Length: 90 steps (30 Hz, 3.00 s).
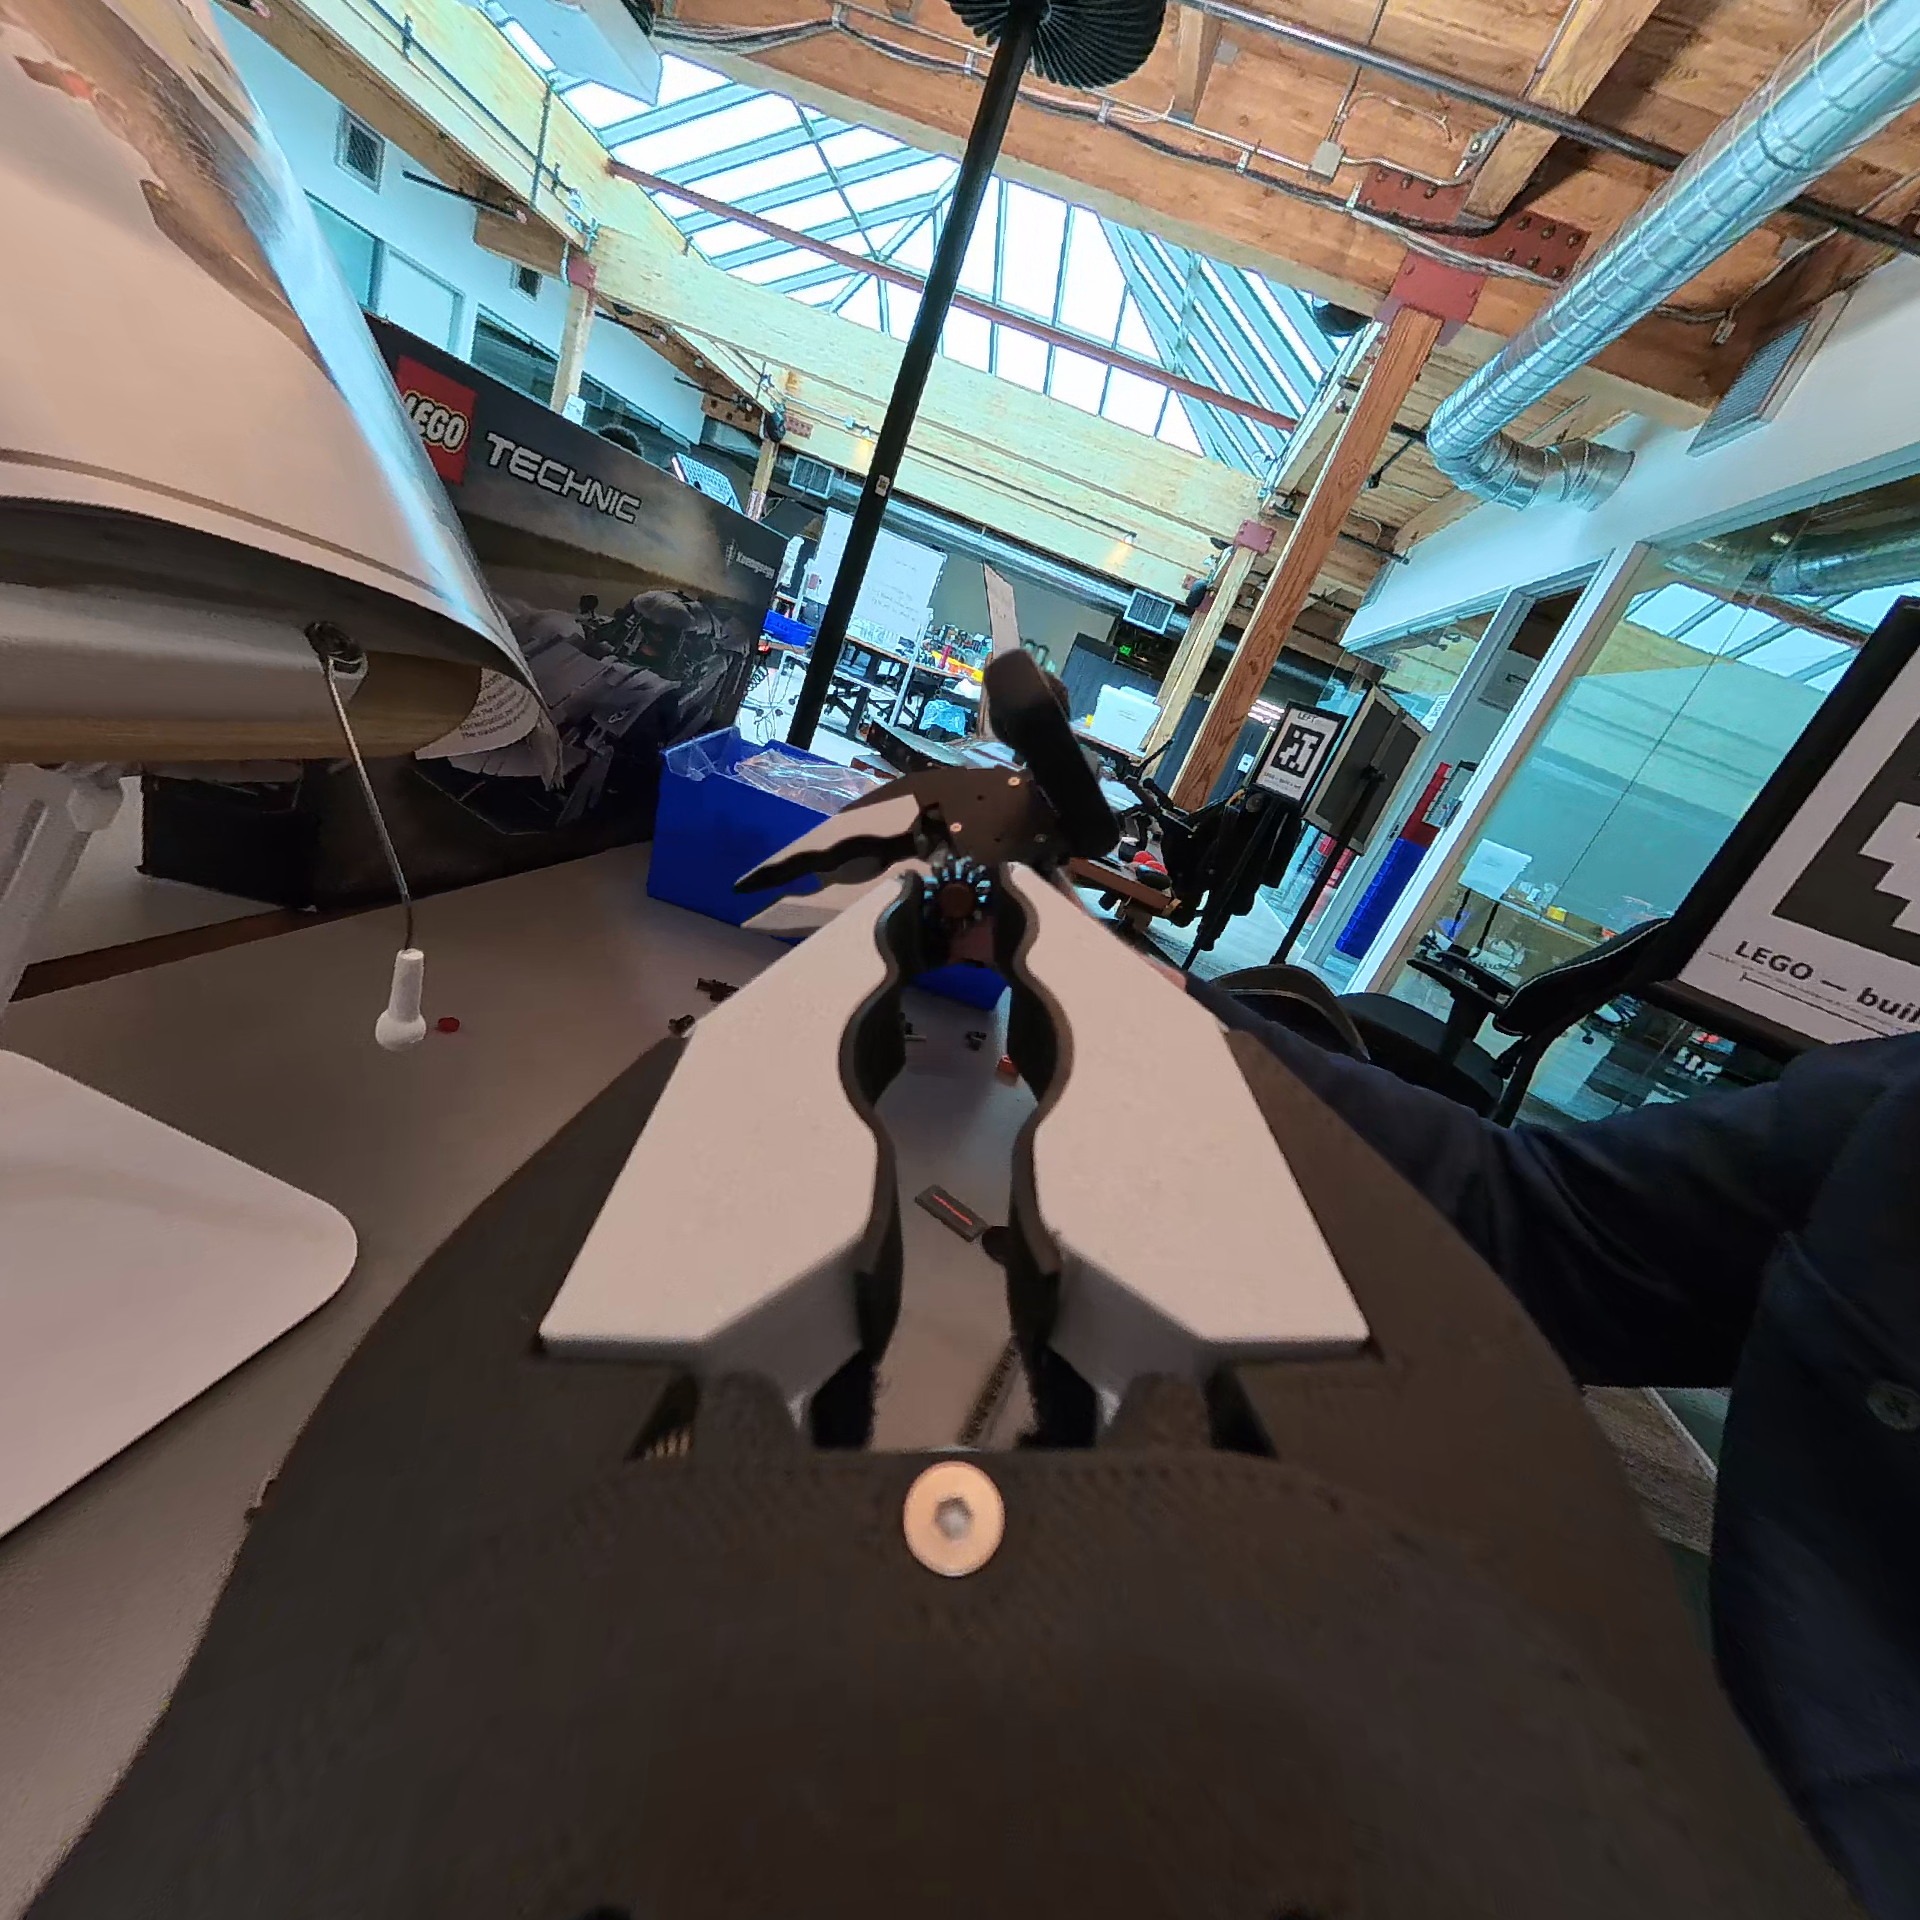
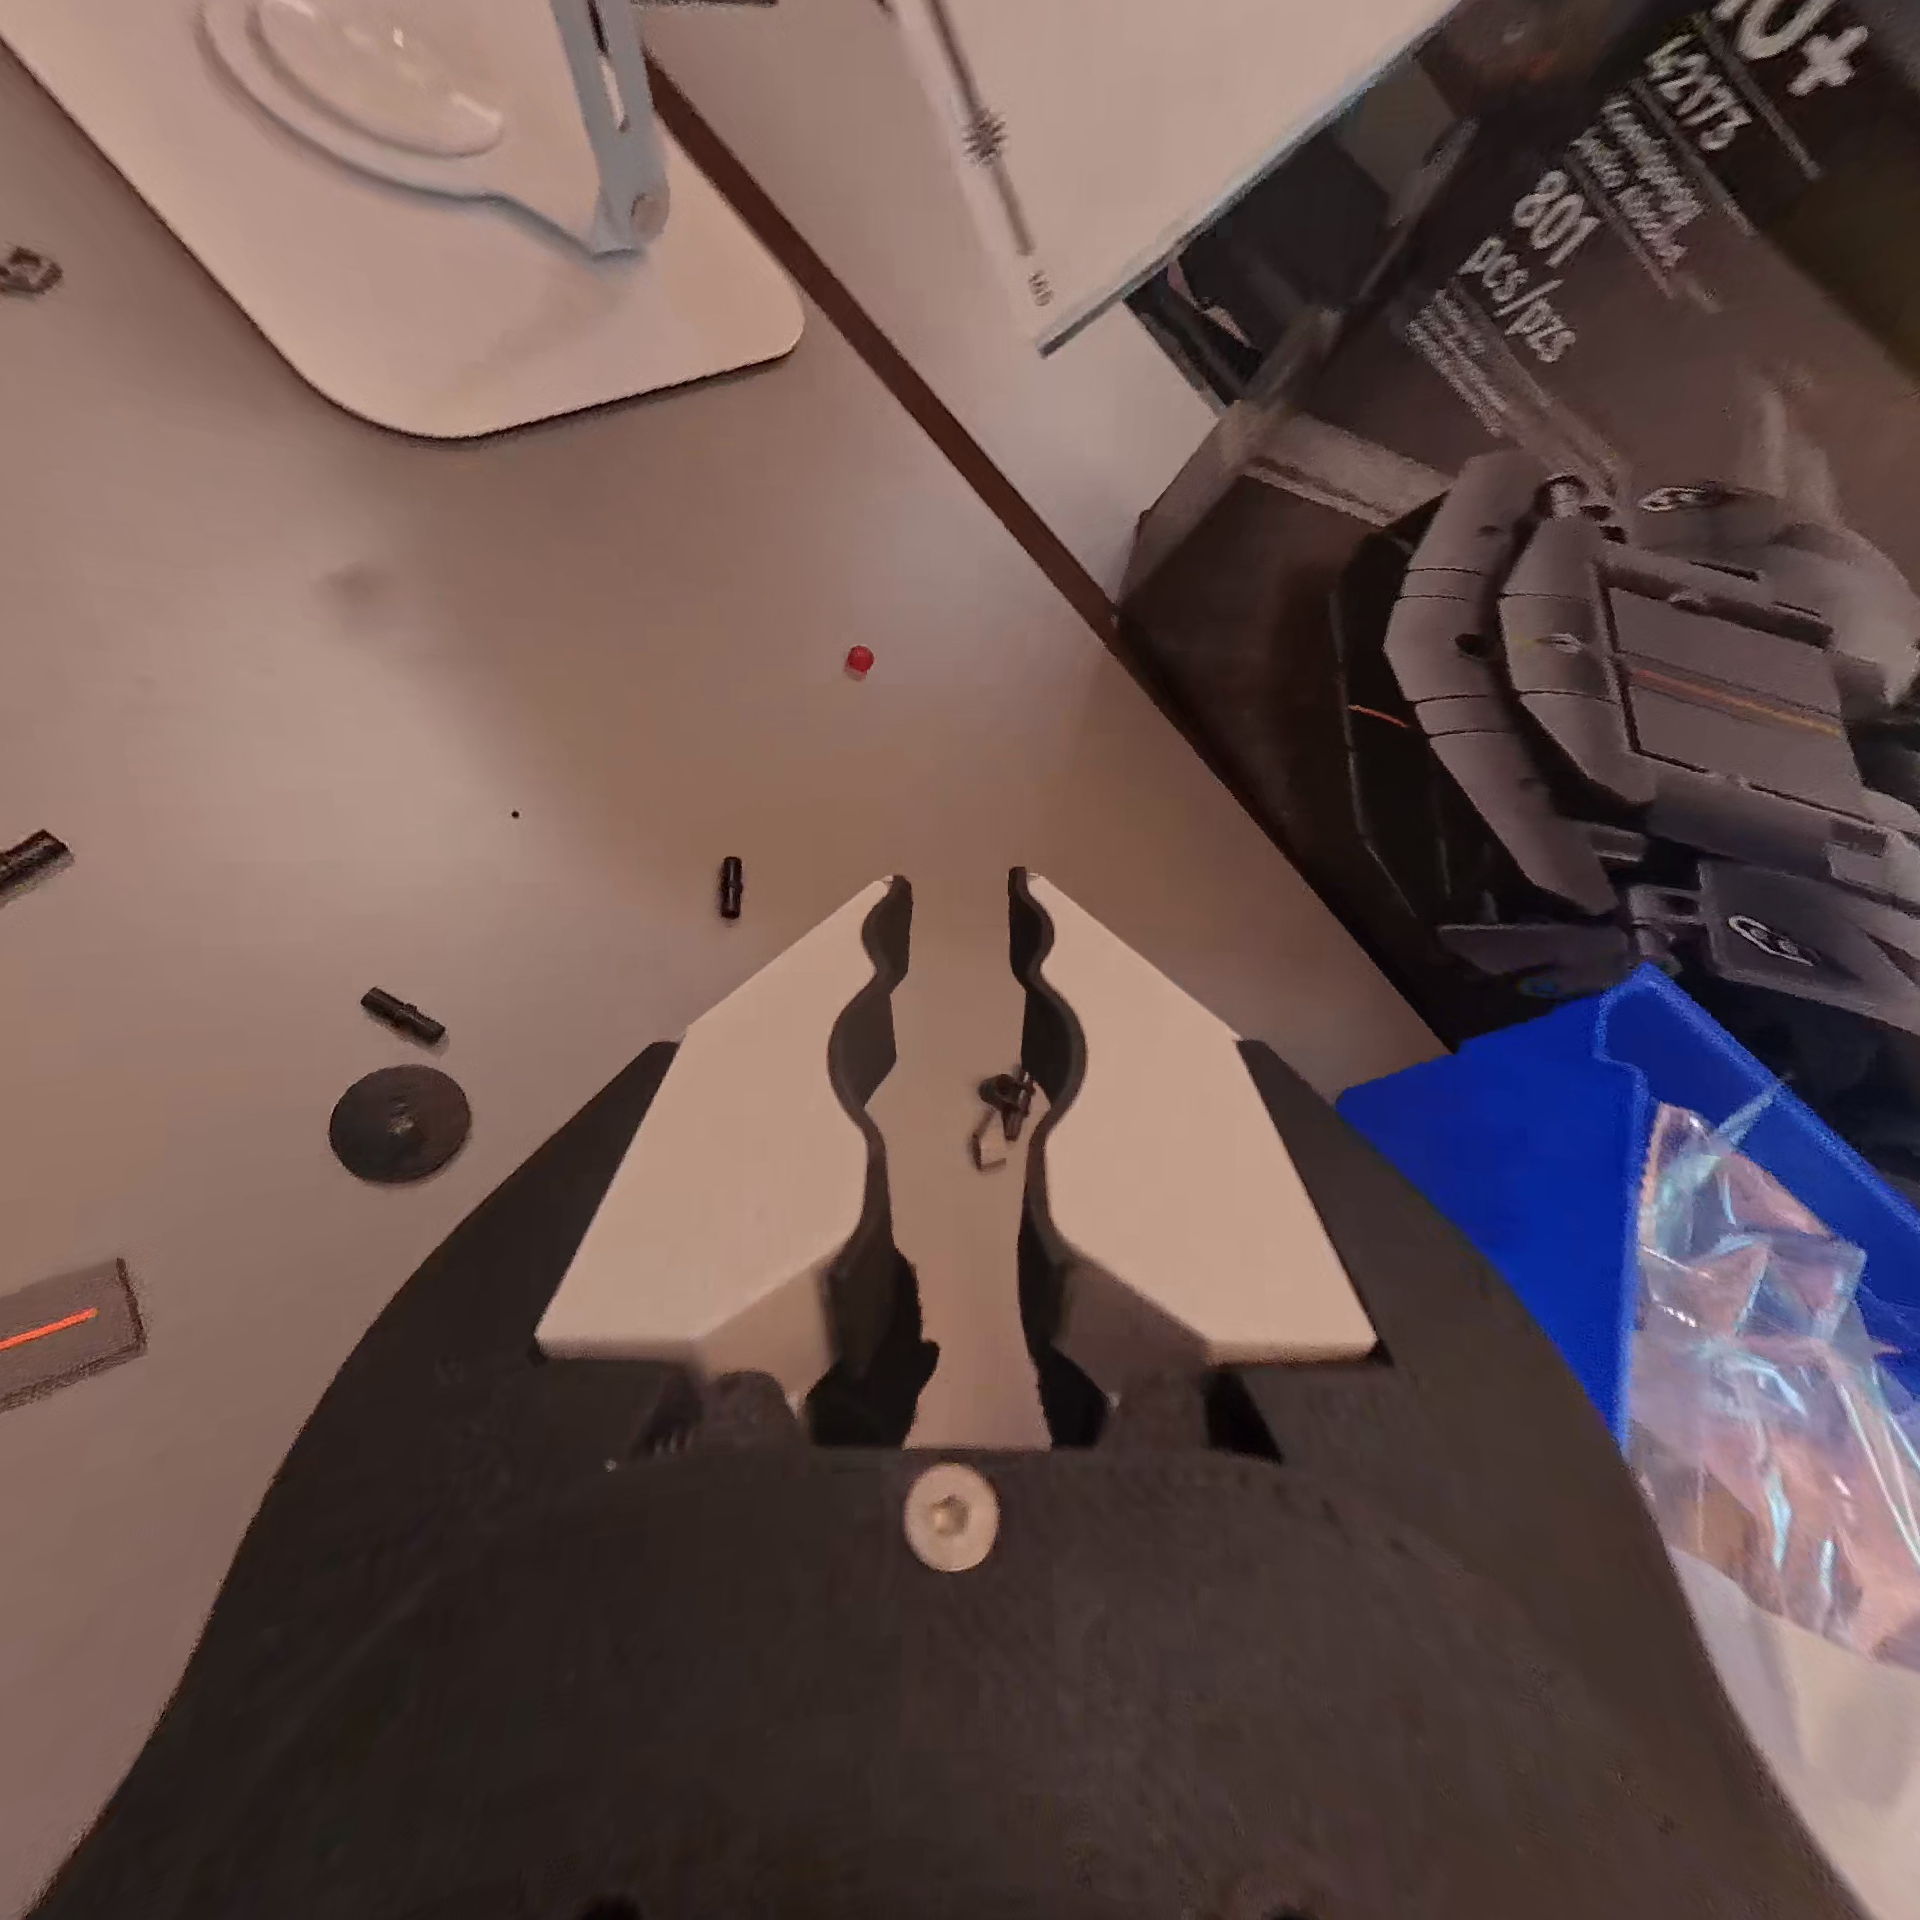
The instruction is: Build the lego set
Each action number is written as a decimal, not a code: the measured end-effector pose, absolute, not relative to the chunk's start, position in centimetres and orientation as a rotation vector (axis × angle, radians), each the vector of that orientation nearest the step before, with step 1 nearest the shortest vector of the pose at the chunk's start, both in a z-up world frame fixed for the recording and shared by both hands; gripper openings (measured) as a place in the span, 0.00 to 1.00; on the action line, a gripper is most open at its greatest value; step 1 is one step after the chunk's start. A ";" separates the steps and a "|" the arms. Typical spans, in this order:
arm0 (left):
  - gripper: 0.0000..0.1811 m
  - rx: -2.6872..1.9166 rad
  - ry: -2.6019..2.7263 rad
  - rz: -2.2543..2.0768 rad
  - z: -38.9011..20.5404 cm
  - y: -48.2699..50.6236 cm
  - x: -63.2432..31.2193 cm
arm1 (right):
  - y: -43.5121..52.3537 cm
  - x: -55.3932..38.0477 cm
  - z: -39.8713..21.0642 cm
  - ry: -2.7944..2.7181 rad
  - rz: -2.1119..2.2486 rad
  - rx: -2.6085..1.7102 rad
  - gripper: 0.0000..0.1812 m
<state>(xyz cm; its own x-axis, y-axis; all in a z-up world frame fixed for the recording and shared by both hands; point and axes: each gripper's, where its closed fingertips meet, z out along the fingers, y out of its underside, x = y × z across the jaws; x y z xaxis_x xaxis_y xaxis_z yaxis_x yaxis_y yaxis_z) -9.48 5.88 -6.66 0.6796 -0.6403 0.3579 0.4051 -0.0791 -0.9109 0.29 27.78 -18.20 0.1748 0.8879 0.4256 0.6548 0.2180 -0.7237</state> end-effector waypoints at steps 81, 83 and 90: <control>0.06 -1.440 0.225 -0.857 -7.4 6.4 -8.9 | 26.1 6.4 -12.8 -1.477 0.497 -1.604 0.12; 0.06 -1.441 0.225 -0.857 -7.4 6.4 -8.9 | 26.4 6.4 -13.5 -1.501 0.437 -1.613 0.12; 0.06 -1.439 0.223 -0.852 -7.4 6.4 -9.0 | 27.0 6.5 -11.8 -1.419 0.431 -1.561 0.11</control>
